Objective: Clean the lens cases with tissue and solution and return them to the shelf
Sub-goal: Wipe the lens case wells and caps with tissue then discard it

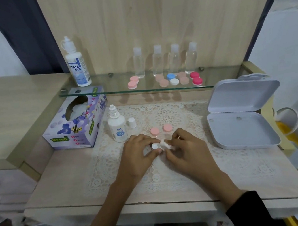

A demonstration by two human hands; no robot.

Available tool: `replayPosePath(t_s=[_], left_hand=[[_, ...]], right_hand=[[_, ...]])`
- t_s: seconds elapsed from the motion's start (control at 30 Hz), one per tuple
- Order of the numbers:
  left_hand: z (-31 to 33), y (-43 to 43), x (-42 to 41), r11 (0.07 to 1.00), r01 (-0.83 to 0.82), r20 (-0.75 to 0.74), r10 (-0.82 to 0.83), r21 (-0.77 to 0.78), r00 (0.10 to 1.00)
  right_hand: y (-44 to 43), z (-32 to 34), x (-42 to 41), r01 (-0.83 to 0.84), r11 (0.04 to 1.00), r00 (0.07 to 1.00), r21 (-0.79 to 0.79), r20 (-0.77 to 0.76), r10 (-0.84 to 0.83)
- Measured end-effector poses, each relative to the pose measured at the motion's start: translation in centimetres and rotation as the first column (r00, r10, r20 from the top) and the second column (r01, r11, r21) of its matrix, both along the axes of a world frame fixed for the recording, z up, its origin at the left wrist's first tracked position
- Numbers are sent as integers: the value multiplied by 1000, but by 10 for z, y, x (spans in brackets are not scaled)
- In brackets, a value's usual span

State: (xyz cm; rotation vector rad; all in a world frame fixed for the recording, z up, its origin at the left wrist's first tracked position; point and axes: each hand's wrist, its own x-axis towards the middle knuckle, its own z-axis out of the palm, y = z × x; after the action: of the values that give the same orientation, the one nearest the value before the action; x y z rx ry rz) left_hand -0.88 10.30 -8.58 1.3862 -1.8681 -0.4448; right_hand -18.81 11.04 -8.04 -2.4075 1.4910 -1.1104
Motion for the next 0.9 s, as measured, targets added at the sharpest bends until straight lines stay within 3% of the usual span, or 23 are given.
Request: replayPosePath(t_s=[0.2, 0.4, 0.5, 0.77, 0.83, 0.9], left_hand=[[1, 1, 0, 1000, -16, 13, 16, 2, 1000], [0, 1, 0, 1000, -18, 29, 18, -9, 999], [0, 1, 0, 1000, -19, 30, 19, -10, 999], [0, 0, 0, 1000, -17, 25, 17, -22, 1000], [0, 1, 0, 1000, -15, 17, 15, -14, 1000], [0, 1, -1, 1000, -10, 15, 11, -11, 1000]], right_hand=[[-1, 1, 8, 19, 996, 997, -92, -69, -25], [2, 7, 13, 130, 987, 963, -94, -225, -148], [0, 4, 18, 146, 987, 963, -66, -219, -157], [-5, -9, 16, 125, 991, 986, 51, -119, -118], [-6, -12, 14, 106, 986, 994, 126, -32, -102], [-6, -10, 12, 78, 975, 983, 209, 148, -111]])
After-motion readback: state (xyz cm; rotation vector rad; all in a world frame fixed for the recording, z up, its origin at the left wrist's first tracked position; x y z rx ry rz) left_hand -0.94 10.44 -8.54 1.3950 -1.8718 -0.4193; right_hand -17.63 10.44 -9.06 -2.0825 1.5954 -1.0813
